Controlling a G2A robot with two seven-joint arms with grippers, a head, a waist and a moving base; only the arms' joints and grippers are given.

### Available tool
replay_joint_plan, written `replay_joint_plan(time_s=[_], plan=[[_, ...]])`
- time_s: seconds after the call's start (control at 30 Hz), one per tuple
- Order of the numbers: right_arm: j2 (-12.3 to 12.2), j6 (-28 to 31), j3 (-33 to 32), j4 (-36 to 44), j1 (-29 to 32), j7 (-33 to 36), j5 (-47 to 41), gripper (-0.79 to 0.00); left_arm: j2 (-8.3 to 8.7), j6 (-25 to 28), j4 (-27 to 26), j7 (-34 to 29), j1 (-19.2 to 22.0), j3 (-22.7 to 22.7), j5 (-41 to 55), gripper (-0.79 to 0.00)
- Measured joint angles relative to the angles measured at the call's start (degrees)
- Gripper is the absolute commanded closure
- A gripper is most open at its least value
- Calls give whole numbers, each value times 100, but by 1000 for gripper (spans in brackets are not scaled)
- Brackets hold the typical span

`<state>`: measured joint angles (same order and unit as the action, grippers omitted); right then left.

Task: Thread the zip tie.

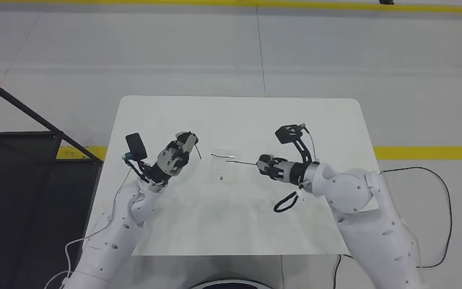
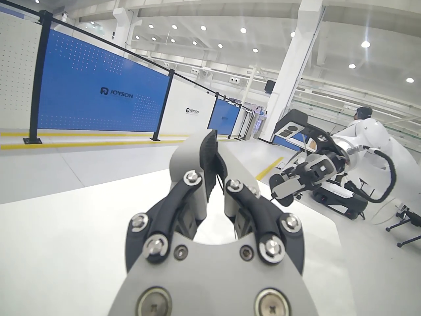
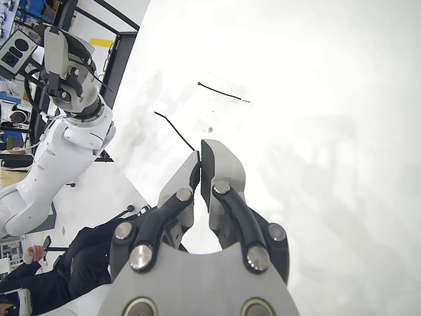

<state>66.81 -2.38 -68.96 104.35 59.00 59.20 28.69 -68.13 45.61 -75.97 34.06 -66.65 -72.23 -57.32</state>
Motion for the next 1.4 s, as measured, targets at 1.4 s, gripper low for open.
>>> replay_joint_plan(time_s=[1.4], plan=[[-20,-911,-248,-137,-417,438,-2096,0,-220,-1077,731,2081,301,737,-1843,0]])
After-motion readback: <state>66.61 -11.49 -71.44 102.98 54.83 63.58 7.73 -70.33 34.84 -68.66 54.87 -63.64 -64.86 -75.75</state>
